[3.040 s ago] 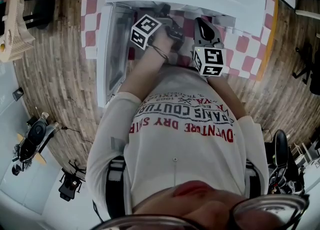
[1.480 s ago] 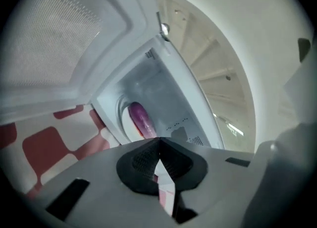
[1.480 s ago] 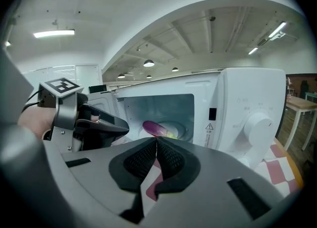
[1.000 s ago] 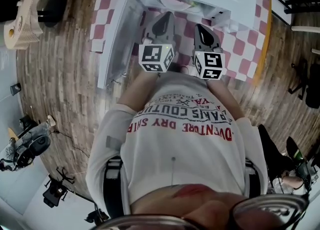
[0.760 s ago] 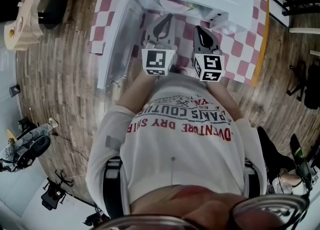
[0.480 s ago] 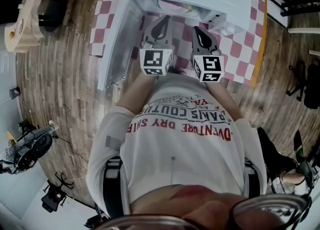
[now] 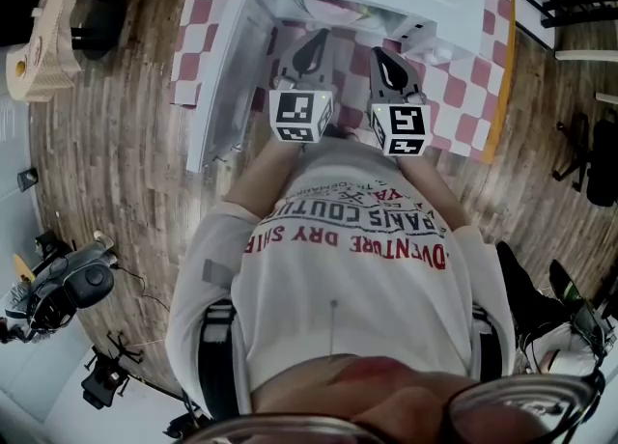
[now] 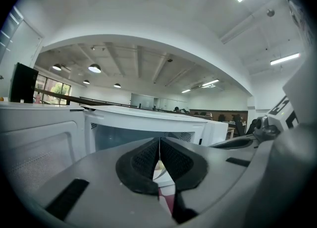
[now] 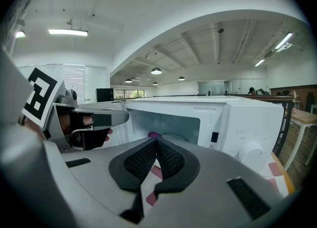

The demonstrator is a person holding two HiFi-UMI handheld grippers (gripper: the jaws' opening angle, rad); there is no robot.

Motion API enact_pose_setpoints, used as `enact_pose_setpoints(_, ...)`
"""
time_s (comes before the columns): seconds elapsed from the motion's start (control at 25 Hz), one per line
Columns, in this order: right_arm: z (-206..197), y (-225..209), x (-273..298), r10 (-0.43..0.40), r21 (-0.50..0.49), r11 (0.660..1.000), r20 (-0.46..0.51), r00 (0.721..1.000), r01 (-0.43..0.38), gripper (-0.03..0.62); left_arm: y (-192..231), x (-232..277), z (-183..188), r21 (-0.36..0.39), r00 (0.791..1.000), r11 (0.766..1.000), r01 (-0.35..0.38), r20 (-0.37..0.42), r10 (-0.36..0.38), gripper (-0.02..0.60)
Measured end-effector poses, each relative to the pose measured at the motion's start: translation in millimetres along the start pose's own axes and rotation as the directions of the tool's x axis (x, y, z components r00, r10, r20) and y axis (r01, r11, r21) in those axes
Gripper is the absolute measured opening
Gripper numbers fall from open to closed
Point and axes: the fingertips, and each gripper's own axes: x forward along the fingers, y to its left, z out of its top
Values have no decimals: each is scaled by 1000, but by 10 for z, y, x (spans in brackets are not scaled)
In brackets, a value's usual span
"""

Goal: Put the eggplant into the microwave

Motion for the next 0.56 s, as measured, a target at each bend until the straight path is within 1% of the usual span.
enact_pose_setpoints(0.24,9,-3,-4,1,5,1000,9,1000,-1,26,-83,31,-72,0,999,999,32,-25,-32,28)
enact_pose_setpoints(0.56,-3,-4,-4,1,6,1000,3,1000,-1,26,-103,49,-88,19,999,999,30,-34,-30,28)
